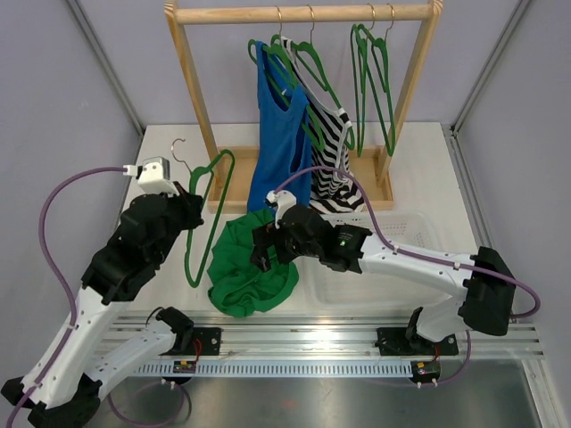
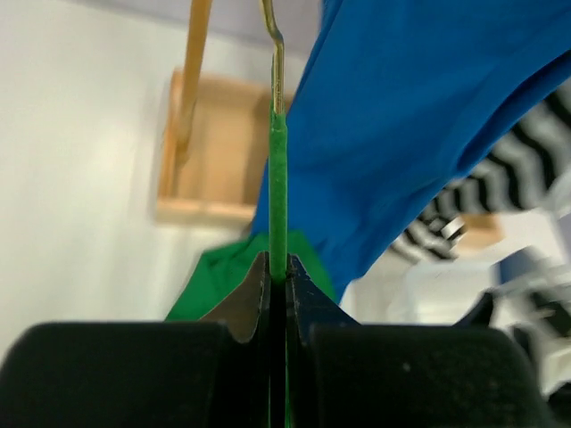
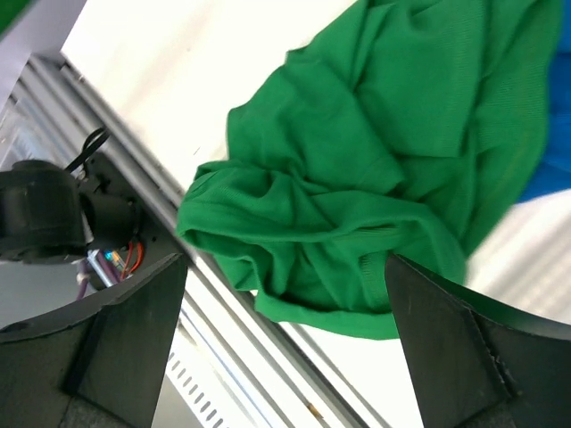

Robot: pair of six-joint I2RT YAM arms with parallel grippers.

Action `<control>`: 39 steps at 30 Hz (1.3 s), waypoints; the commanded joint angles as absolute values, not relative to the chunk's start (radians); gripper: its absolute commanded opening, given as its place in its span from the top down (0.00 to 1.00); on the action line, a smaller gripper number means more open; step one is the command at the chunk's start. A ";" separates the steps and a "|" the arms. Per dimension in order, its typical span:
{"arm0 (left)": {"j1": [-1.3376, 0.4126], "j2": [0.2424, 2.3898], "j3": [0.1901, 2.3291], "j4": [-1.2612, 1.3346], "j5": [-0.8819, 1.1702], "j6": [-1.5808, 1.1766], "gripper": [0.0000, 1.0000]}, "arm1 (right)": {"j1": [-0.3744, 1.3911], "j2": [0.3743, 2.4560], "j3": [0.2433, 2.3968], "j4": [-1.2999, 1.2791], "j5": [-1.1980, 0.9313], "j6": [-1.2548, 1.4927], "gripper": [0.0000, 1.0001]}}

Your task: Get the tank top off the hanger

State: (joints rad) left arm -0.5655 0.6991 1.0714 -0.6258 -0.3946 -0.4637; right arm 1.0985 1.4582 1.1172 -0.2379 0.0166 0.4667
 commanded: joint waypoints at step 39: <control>-0.451 1.712 2.370 -0.551 -0.465 0.051 1.00 | 1.101 0.982 0.928 -0.339 0.132 0.480 0.00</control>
